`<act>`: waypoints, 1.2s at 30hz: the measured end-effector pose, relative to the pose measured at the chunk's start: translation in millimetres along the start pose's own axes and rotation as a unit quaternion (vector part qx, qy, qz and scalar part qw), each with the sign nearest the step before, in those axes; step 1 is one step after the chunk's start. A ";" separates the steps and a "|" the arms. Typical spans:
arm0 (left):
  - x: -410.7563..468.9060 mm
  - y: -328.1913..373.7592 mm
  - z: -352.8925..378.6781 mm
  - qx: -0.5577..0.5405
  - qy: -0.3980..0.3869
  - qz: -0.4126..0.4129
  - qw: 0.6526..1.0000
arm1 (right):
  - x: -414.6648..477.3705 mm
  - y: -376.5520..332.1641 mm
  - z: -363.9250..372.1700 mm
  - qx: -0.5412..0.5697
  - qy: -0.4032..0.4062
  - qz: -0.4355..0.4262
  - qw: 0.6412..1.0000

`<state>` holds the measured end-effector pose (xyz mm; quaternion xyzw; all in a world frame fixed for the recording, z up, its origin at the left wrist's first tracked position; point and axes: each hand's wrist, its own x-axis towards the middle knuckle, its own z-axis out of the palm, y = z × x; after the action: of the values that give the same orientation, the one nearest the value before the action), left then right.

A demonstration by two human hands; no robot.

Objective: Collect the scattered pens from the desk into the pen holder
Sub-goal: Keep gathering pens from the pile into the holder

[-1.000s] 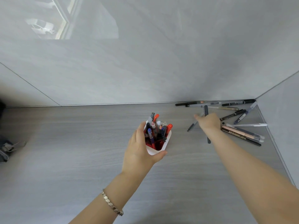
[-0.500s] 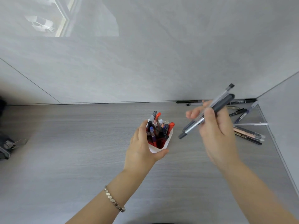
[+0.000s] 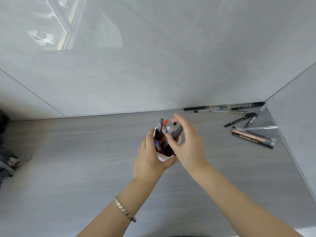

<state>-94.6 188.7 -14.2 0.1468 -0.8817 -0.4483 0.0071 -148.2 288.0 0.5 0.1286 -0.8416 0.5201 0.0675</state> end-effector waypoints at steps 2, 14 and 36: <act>-0.4 0.8 0.0 -0.002 0.000 0.003 1.000 | 0.9 1.9 -0.3 -0.062 0.020 -0.061 0.996; 1.0 -3.0 -1.2 -0.014 -0.011 -0.006 1.000 | -7.8 13.1 -1.6 -0.297 -0.189 -0.124 0.928; 10.1 0.8 -0.7 0.009 -0.030 -0.024 0.999 | 128.2 154.1 -67.7 -0.414 -0.281 0.039 0.865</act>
<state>-104.4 185.9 -14.3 0.1540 -0.8817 -0.4449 -0.0315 -316.6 395.4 -69.6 0.1965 -0.9674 0.0678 -0.1449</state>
